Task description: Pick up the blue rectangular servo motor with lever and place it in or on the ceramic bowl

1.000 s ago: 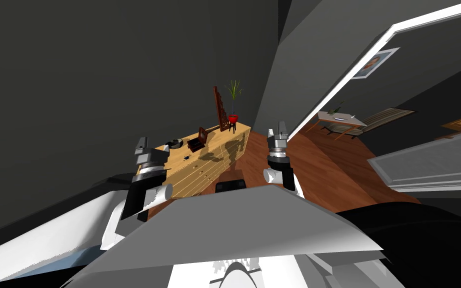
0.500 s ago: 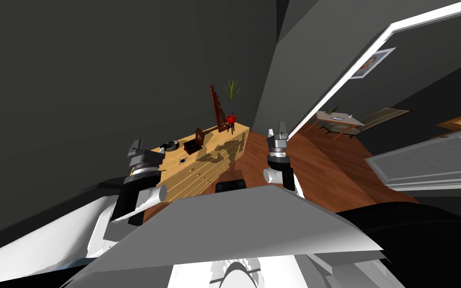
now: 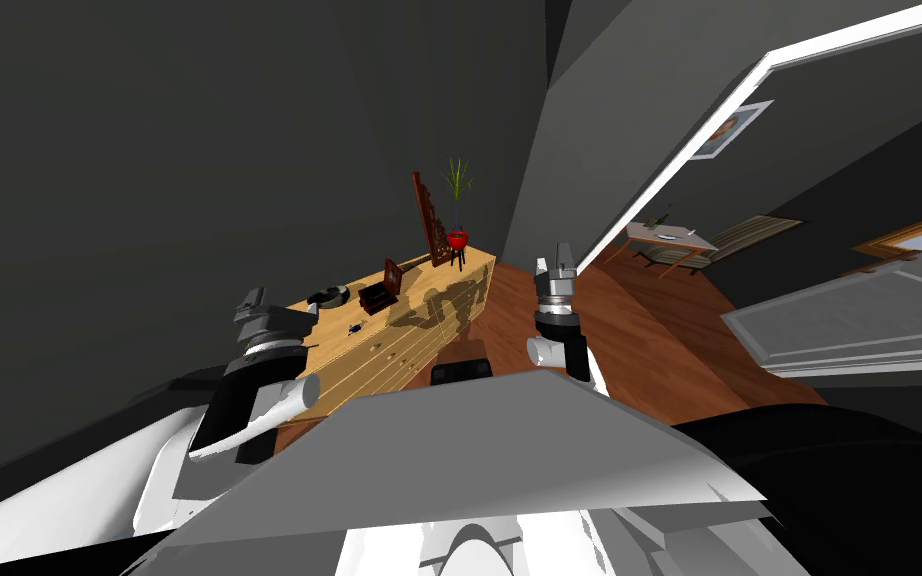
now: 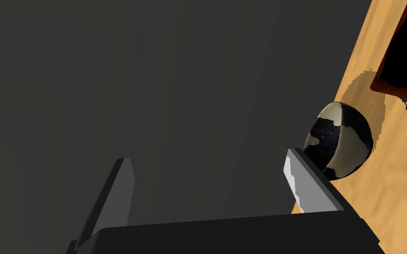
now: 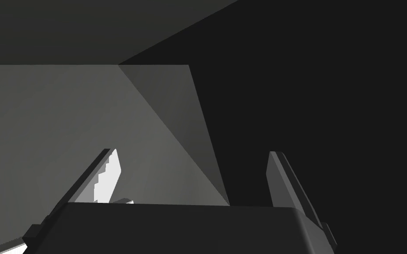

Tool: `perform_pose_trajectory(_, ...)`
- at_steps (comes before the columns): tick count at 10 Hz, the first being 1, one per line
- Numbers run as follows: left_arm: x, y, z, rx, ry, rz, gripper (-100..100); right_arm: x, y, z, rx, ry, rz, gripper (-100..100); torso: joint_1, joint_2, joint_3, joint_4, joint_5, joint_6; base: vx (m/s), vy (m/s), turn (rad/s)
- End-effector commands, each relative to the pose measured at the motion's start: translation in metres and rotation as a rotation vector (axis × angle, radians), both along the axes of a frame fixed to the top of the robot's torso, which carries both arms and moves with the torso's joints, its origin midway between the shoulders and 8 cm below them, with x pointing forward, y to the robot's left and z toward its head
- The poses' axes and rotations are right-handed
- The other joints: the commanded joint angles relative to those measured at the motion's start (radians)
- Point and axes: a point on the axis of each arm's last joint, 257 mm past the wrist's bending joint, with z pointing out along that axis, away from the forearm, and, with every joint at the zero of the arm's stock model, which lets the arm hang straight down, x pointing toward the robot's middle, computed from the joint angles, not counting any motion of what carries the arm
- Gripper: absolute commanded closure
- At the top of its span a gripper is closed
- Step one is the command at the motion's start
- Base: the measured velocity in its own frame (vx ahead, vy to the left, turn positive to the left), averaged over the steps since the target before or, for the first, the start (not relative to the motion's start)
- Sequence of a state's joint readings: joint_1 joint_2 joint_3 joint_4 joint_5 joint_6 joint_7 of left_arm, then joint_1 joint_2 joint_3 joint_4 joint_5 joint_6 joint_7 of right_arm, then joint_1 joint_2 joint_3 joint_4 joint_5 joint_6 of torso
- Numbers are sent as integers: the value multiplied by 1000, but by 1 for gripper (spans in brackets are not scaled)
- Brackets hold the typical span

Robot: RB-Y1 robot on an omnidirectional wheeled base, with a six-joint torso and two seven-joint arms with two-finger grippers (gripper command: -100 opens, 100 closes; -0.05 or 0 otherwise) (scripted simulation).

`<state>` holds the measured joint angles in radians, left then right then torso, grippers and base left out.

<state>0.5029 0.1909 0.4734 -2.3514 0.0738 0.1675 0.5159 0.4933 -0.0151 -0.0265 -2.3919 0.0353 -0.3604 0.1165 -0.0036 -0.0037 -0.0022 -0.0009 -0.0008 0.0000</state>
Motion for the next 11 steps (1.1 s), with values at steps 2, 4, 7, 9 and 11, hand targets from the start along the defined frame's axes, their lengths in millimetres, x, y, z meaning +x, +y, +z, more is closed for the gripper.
perform_pose_trajectory(2, -10, 28, -13, -87, 31, 54, -100, 0, 0, 0, 0, 0, 0, 0, 1, 0, 0, 0, 0, 0, 74, -46, -27)
perform_pose_trajectory(4, -18, 46, -24, -148, 53, 94, -100, 0, 0, 0, 0, 0, 0, 0, 1, 0, 0, 0, 0, 0, 59, -41, -37)
perform_pose_trajectory(7, -29, 65, -39, -221, 85, 143, -100, 0, 0, 0, 0, 0, 0, 0, 1, 0, 0, 0, 0, 0, 62, -38, -26)
perform_pose_trajectory(9, -40, 81, -51, -286, 100, 185, -100, 0, 0, 0, 0, 0, 0, 0, 0, -1, -1, 0, 0, 0, 73, -47, -28)
perform_pose_trajectory(11, -52, 96, -63, -352, 113, 228, -100, 0, 0, 0, 0, 0, 0, 0, 0, 0, 0, 0, 0, 0, 55, -39, -32)
